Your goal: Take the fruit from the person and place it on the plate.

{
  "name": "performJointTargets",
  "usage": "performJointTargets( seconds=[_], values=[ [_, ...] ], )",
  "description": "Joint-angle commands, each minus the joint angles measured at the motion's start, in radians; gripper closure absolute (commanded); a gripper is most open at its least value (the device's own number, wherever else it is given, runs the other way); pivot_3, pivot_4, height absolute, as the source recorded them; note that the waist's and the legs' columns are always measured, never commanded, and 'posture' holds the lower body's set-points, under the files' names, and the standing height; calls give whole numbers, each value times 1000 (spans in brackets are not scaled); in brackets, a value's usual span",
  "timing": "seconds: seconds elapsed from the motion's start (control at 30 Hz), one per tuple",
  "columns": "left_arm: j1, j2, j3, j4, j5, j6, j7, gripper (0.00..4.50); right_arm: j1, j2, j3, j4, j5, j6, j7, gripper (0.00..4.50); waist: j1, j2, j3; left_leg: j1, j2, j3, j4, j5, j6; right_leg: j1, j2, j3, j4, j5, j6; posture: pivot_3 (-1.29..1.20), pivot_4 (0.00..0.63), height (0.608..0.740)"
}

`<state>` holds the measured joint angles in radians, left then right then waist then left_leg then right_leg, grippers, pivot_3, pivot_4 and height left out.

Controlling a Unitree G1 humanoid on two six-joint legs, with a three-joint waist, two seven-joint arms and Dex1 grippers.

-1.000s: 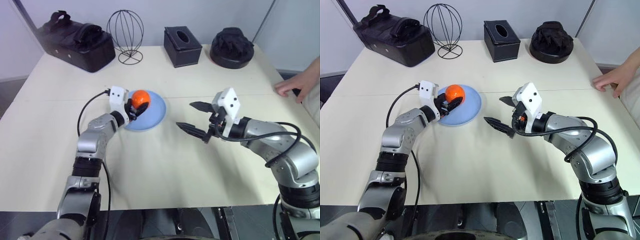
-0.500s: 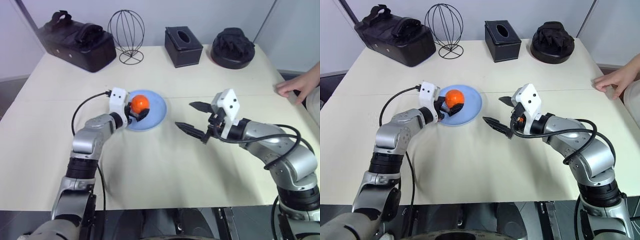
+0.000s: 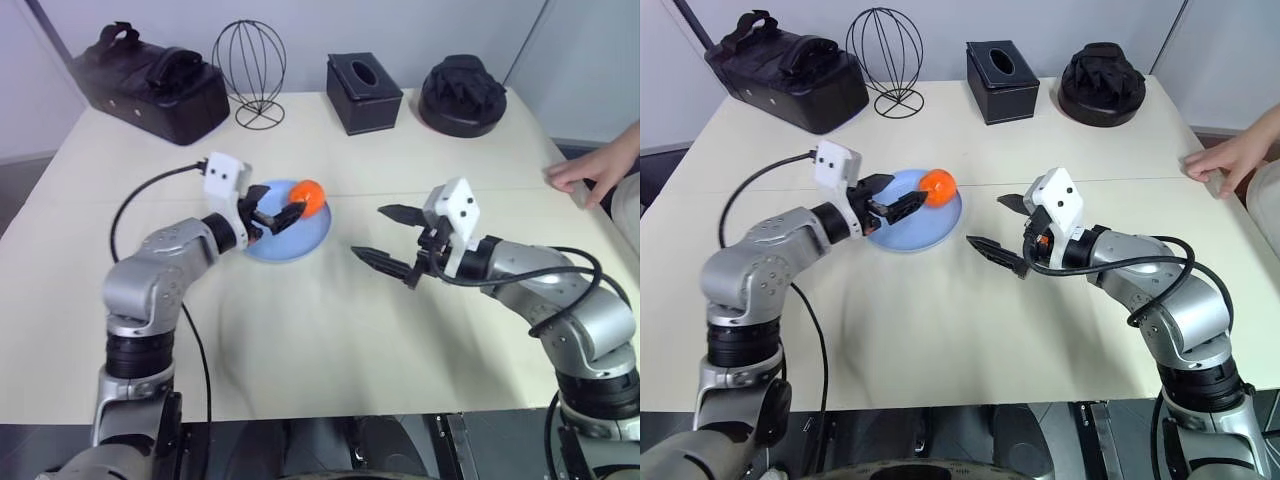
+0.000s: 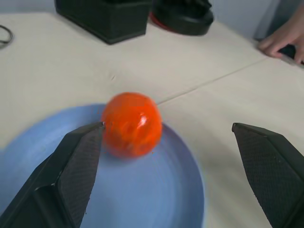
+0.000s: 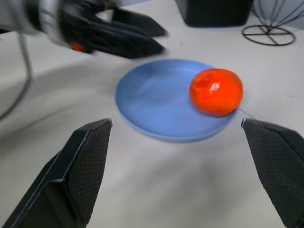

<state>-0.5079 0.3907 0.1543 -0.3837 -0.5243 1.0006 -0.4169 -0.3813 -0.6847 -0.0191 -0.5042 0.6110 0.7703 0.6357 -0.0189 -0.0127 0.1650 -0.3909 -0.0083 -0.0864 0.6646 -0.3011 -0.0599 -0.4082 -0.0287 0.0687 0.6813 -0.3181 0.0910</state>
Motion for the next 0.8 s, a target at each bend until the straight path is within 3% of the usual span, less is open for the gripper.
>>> performJointTargets(
  seconds=[0.03, 0.2, 0.27, 0.47, 0.8],
  values=[
    [77, 86, 86, -169, -73, 81, -12, 38, -20, -27, -33, 13, -10, -43, 46, 0, -2, 0, 0, 0, 0, 0, 0, 0, 0, 0, 0, 0, 0, 0, 0, 0, 150, 740],
    [203, 231, 218, -315, -169, 159, -48, 38, -23, -48, -31, 51, -23, -72, 89, 0, 4, -1, 0, 0, 0, 0, 0, 0, 0, 0, 0, 0, 0, 0, 0, 0, 150, 740],
    [255, 305, 333, -339, -243, 199, -103, 38, -29, -67, -29, 68, -34, -88, 117, 0, 5, -1, 1, 0, 0, 0, 0, 0, 0, 1, 0, 0, -1, 0, 0, 0, 150, 740],
    [353, 453, 563, -260, -326, 195, -195, 38, -25, -108, -50, 96, -34, -96, 180, 0, 5, -1, 1, 0, 0, 0, 0, 0, 0, 1, 0, 0, -1, 0, 0, 0, 150, 740],
    [397, 460, 567, -249, -357, 142, -171, 38, -33, -117, -55, 109, -39, -100, 204, 0, 4, -1, 1, 0, 0, 0, 0, 0, 0, 1, -1, 0, -2, 0, 0, 0, 150, 740]
  ],
)
